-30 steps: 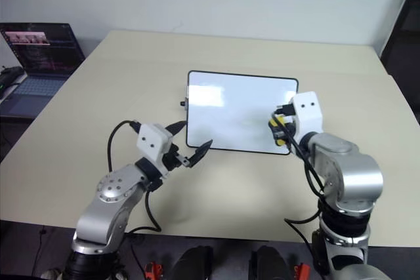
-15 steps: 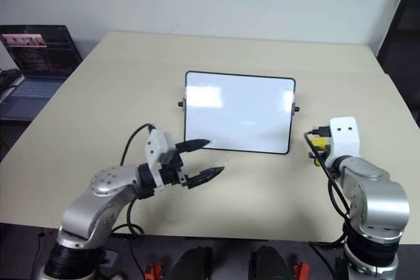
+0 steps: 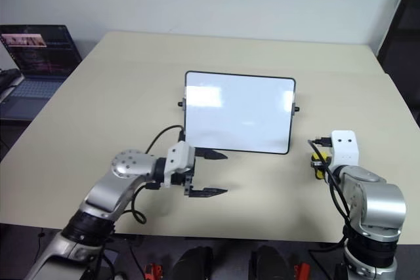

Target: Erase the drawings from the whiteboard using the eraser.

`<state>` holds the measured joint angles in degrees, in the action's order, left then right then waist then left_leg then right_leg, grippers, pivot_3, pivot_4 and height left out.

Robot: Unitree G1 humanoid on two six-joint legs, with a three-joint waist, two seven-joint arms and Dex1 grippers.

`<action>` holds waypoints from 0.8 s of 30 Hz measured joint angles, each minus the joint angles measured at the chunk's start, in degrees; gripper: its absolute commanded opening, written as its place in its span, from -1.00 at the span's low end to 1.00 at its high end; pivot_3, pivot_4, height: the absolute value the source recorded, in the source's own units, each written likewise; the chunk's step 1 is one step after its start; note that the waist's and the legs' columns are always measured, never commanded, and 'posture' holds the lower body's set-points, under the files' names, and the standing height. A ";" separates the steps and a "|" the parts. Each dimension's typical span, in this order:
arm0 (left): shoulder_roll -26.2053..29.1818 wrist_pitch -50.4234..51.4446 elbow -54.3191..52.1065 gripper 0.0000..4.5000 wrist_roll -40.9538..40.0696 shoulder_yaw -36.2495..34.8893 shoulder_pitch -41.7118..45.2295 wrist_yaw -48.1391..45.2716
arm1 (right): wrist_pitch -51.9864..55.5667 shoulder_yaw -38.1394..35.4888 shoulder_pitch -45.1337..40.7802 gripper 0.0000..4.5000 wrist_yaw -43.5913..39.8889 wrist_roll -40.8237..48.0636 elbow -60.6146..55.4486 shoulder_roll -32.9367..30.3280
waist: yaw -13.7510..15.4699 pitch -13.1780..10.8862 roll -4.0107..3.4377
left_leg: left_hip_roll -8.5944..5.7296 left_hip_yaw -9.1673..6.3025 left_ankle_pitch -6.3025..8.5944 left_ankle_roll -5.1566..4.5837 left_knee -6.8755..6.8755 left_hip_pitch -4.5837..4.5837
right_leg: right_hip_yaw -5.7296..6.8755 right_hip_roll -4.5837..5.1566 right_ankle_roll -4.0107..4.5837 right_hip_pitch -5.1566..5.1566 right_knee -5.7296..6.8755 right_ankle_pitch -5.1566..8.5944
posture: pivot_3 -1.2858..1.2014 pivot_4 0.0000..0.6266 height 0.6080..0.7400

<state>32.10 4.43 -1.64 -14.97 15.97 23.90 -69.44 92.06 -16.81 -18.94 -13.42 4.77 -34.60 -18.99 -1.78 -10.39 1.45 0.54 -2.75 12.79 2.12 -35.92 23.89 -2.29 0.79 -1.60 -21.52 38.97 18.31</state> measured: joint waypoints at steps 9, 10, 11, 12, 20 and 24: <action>-0.76 -5.18 1.53 1.00 1.22 0.58 0.05 -2.61 | 0.01 -0.16 -1.50 -0.62 0.91 1.13 1.19 -0.11 | -0.08 0.00 -0.01 | 0.02 -0.02 0.00 -0.01 -0.06 -0.01 | -0.01 -0.03 0.00 0.01 0.06 0.00 | 0.03 -0.52 1.00; -0.76 -5.28 1.53 1.00 1.23 0.59 -0.01 -2.64 | 0.01 -0.13 -2.10 -0.62 1.01 1.24 1.19 -0.07 | -0.08 0.00 -0.01 | 0.02 -0.02 0.00 -0.01 -0.06 -0.01 | 0.00 -0.03 0.00 0.01 0.07 0.00 | 0.03 -0.52 1.00; -0.77 -5.42 1.53 1.00 1.23 0.59 -0.03 -2.66 | 0.00 -0.13 -2.56 -0.62 1.05 1.47 1.19 -0.04 | -0.07 0.00 -0.01 | 0.02 -0.03 -0.01 -0.01 -0.07 -0.01 | 0.01 -0.03 0.00 0.02 0.07 0.00 | 0.03 -0.52 1.00; -0.78 -5.67 1.53 1.00 1.24 0.59 -0.04 -2.66 | 0.00 -0.12 -2.87 -0.62 1.11 1.76 1.19 0.12 | -0.06 0.00 -0.01 | 0.02 -0.04 0.00 -0.01 -0.06 -0.01 | 0.02 -0.04 0.00 0.02 0.07 0.00 | 0.03 -0.52 1.00; -0.85 -6.17 1.52 1.00 1.31 0.59 -0.27 -2.49 | 0.00 -0.15 -4.65 -0.62 2.38 3.33 2.75 1.73 | -0.07 0.01 -0.01 | 0.03 -0.04 -0.01 -0.01 -0.08 -0.01 | 0.01 -0.04 0.00 0.02 0.09 -0.01 | 0.03 -0.52 1.00; -0.85 -6.19 1.53 1.00 1.55 0.58 -0.63 -2.30 | 0.01 -0.02 -4.46 -0.62 2.69 3.82 3.50 2.33 | -0.06 0.01 -0.01 | 0.02 -0.04 -0.01 -0.01 -0.09 -0.01 | 0.01 -0.03 0.00 0.02 0.10 -0.01 | 0.03 -0.52 1.00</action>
<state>31.26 -1.77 -0.12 -13.41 16.56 23.26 -71.74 92.07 -16.82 -23.40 -10.72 8.59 -31.10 -16.65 -1.84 -10.38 1.44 0.56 -2.78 12.79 2.11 -36.01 23.89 -2.29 0.76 -1.59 -21.50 39.06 18.31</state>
